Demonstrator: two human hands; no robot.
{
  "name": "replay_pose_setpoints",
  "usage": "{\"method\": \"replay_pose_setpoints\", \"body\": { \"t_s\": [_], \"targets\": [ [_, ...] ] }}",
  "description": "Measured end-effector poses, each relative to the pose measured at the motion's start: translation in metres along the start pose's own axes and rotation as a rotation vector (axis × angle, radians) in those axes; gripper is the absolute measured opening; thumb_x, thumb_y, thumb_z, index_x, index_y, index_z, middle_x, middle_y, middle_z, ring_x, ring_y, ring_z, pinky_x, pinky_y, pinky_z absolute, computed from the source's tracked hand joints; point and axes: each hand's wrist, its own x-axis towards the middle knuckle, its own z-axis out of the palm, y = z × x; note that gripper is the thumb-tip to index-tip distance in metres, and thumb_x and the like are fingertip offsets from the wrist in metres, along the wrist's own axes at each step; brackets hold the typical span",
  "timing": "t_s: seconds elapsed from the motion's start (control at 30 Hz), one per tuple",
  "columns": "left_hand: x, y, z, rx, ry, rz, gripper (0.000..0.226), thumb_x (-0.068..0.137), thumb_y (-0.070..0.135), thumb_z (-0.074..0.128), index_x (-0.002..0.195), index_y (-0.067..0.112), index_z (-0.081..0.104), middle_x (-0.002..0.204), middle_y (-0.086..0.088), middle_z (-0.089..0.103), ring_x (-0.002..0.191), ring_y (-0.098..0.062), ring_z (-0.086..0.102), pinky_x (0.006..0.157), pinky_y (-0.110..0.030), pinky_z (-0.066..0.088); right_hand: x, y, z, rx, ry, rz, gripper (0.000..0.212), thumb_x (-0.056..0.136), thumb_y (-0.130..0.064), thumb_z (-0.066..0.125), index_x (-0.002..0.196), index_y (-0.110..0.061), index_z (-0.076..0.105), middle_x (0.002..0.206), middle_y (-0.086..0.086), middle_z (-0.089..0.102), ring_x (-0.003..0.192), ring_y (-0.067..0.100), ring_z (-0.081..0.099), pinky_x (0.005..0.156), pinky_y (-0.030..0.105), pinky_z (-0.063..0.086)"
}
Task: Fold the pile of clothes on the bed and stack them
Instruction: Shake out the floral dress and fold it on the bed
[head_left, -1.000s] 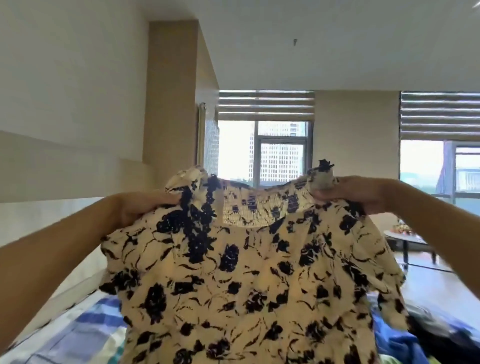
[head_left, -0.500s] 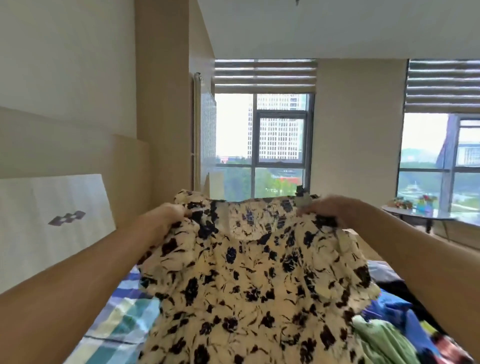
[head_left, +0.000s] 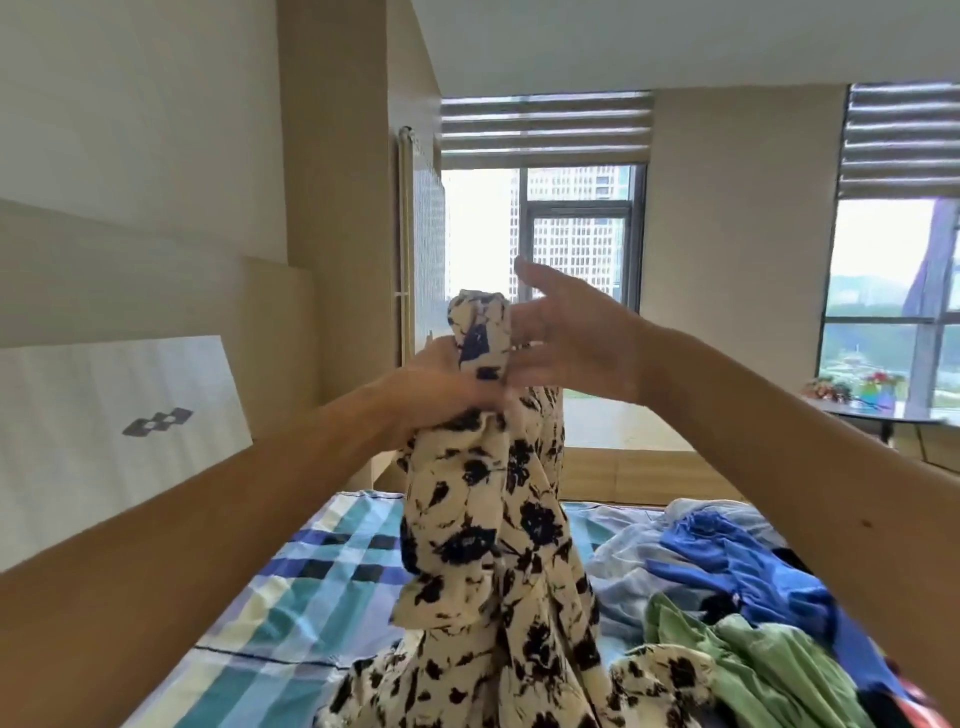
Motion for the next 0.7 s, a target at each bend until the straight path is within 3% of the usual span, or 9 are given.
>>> {"method": "replay_pose_setpoints", "body": {
  "t_s": [0.03,0.1,0.17,0.27,0.37,0.47,0.57,0.63,0.7],
  "targets": [
    [-0.001,-0.004,-0.001,0.018,0.043,-0.007,0.03,0.083,0.001,0.071,0.111,0.011,0.067,0.109,-0.014,0.072,0.106,-0.028,0.069,0.093,-0.044,0.055,-0.003,0.0,-0.002,-0.081,0.034,-0.056,0.058,0.098,-0.051,0.052,0.115,0.002,0.069,0.112,0.016,0.073,0.101,0.028,0.072,0.086,0.038,0.06],
    [-0.008,-0.004,-0.004,0.053,0.093,-0.011,0.03,0.083,-0.013,0.059,0.111,-0.003,0.061,0.103,-0.019,0.069,0.097,-0.029,0.068,0.085,-0.046,0.057,-0.006,0.005,-0.008,-0.254,0.201,-0.25,0.04,0.093,-0.043,0.066,0.107,-0.006,0.072,0.105,0.01,0.074,0.097,0.021,0.071,0.085,0.039,0.06],
    [-0.014,0.0,-0.007,0.071,0.095,0.007,0.02,0.085,-0.015,0.053,0.104,-0.007,0.057,0.09,-0.017,0.063,0.084,-0.022,0.065,0.082,-0.045,0.058,-0.007,0.017,-0.021,-0.403,0.331,-0.359,0.053,0.081,-0.047,0.077,0.125,-0.021,0.064,0.121,0.003,0.066,0.11,0.017,0.062,0.088,0.033,0.051],
    [-0.022,0.008,-0.013,0.071,0.043,-0.002,0.016,0.087,-0.014,0.052,0.097,-0.002,0.054,0.082,-0.011,0.059,0.079,-0.016,0.062,0.075,-0.029,0.055,-0.013,0.048,-0.033,-0.439,-0.01,-0.194,0.097,0.069,-0.057,0.08,0.15,-0.046,0.028,0.15,-0.004,0.044,0.134,0.019,0.044,0.109,0.042,0.036],
    [-0.028,0.014,-0.016,0.06,0.004,-0.02,0.012,0.087,-0.012,0.052,0.092,-0.002,0.055,0.076,-0.002,0.067,0.078,-0.013,0.066,0.073,-0.027,0.051,-0.019,0.075,-0.03,-0.479,-0.177,-0.056,0.082,0.077,-0.042,0.082,0.147,-0.028,0.04,0.124,-0.003,0.067,0.116,0.017,0.063,0.096,0.033,0.054],
    [-0.035,0.011,-0.016,0.066,0.054,-0.084,0.019,0.09,-0.006,0.05,0.087,0.012,0.048,0.08,-0.005,0.057,0.077,-0.018,0.058,0.07,-0.028,0.048,-0.021,0.084,-0.022,-0.338,-0.121,-0.054,0.041,0.08,-0.018,0.081,0.117,-0.01,0.065,0.107,0.005,0.076,0.104,0.022,0.072,0.097,0.04,0.055],
    [-0.043,0.005,-0.008,-0.007,0.044,-0.12,0.011,0.099,0.016,0.052,0.092,0.022,0.058,0.087,0.002,0.063,0.07,-0.008,0.065,0.068,-0.023,0.051,-0.019,0.082,-0.012,-0.255,-0.046,-0.031,0.026,0.088,-0.015,0.073,0.112,-0.007,0.07,0.106,0.011,0.076,0.101,0.027,0.073,0.094,0.042,0.056],
    [-0.047,-0.006,-0.002,0.144,-0.079,-0.055,0.006,0.096,0.038,0.059,0.1,0.04,0.055,0.099,0.016,0.062,0.083,0.004,0.061,0.089,-0.025,0.048,-0.015,0.081,-0.006,-0.256,0.006,-0.018,0.031,0.087,-0.019,0.075,0.116,-0.008,0.069,0.106,0.01,0.076,0.1,0.026,0.073,0.093,0.046,0.056],
    [-0.045,-0.028,0.003,0.392,-0.144,-0.012,0.036,0.083,0.043,0.075,0.113,0.041,0.055,0.109,0.017,0.064,0.096,0.005,0.057,0.102,-0.03,0.045,-0.014,0.084,0.0,-0.345,0.024,-0.05,0.027,0.085,-0.017,0.076,0.111,-0.01,0.071,0.103,0.007,0.077,0.099,0.024,0.073,0.095,0.049,0.055]
  ]
}}
